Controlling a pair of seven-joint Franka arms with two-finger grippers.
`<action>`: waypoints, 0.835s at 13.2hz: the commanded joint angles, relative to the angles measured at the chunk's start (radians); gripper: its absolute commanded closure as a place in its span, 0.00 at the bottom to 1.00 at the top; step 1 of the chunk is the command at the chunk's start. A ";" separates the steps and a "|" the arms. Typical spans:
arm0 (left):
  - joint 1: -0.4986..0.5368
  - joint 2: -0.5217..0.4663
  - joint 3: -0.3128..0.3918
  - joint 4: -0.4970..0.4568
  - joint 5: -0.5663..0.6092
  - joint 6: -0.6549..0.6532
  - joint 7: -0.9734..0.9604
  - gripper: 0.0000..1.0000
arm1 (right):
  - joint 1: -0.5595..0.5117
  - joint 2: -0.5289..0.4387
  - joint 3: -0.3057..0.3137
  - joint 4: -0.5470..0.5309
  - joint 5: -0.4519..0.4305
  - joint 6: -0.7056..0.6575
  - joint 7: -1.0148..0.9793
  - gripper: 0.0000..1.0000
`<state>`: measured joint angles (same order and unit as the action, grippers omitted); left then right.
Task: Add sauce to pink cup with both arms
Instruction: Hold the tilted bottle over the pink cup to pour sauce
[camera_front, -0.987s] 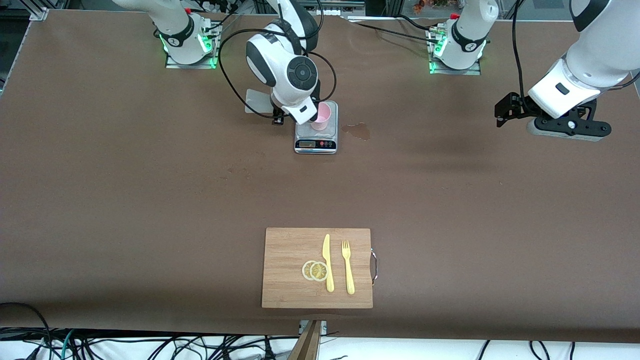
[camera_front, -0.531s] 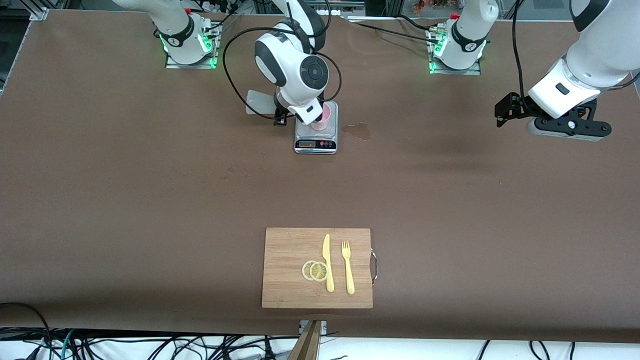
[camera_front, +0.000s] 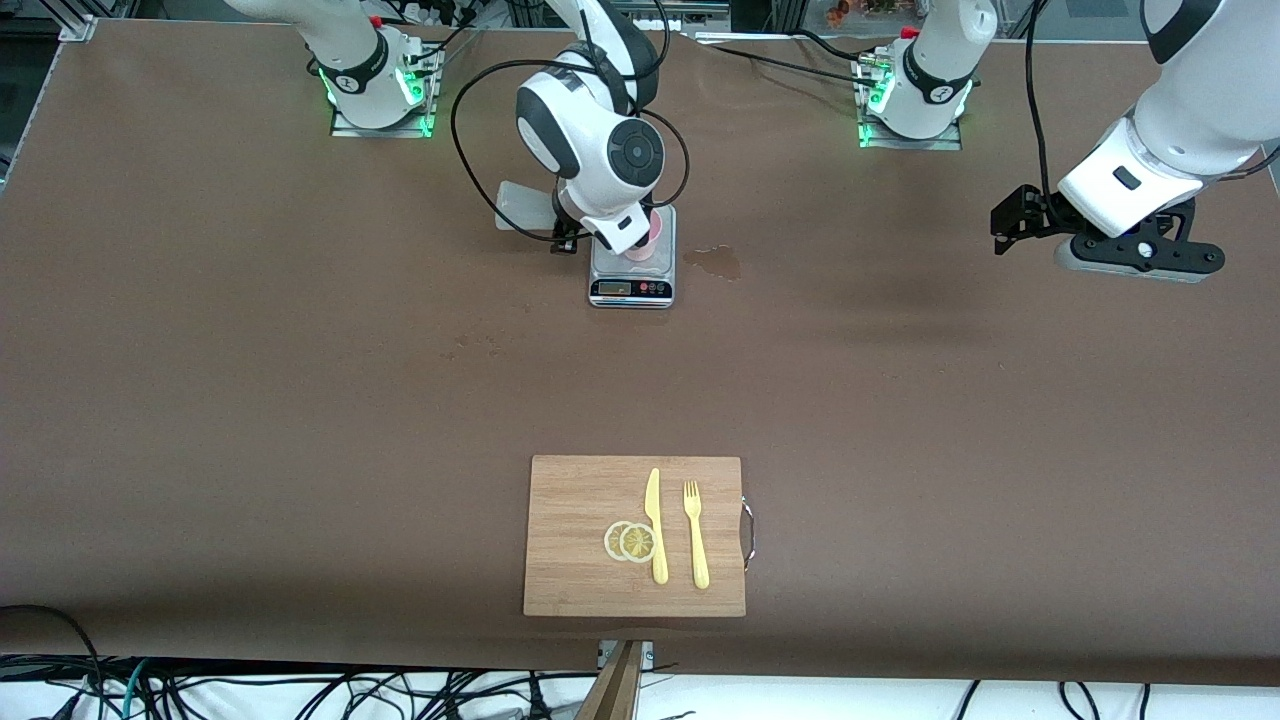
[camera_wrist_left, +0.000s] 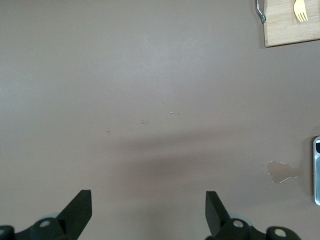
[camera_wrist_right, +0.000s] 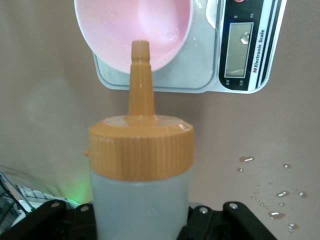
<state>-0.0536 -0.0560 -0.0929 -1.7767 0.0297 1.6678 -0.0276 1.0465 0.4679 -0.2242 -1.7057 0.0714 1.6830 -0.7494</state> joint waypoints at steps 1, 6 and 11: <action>0.005 0.001 0.002 0.011 -0.025 -0.014 0.011 0.00 | -0.029 -0.026 0.003 -0.015 0.057 -0.013 -0.019 0.90; 0.005 0.001 0.002 0.011 -0.025 -0.014 0.011 0.00 | -0.124 -0.095 0.023 -0.094 0.165 0.037 -0.138 0.90; 0.005 0.001 0.002 0.011 -0.028 -0.014 0.011 0.00 | -0.290 -0.132 0.023 -0.098 0.284 0.026 -0.371 0.90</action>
<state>-0.0534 -0.0560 -0.0929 -1.7767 0.0297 1.6678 -0.0276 0.8346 0.3851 -0.2216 -1.7688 0.2932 1.7039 -1.0211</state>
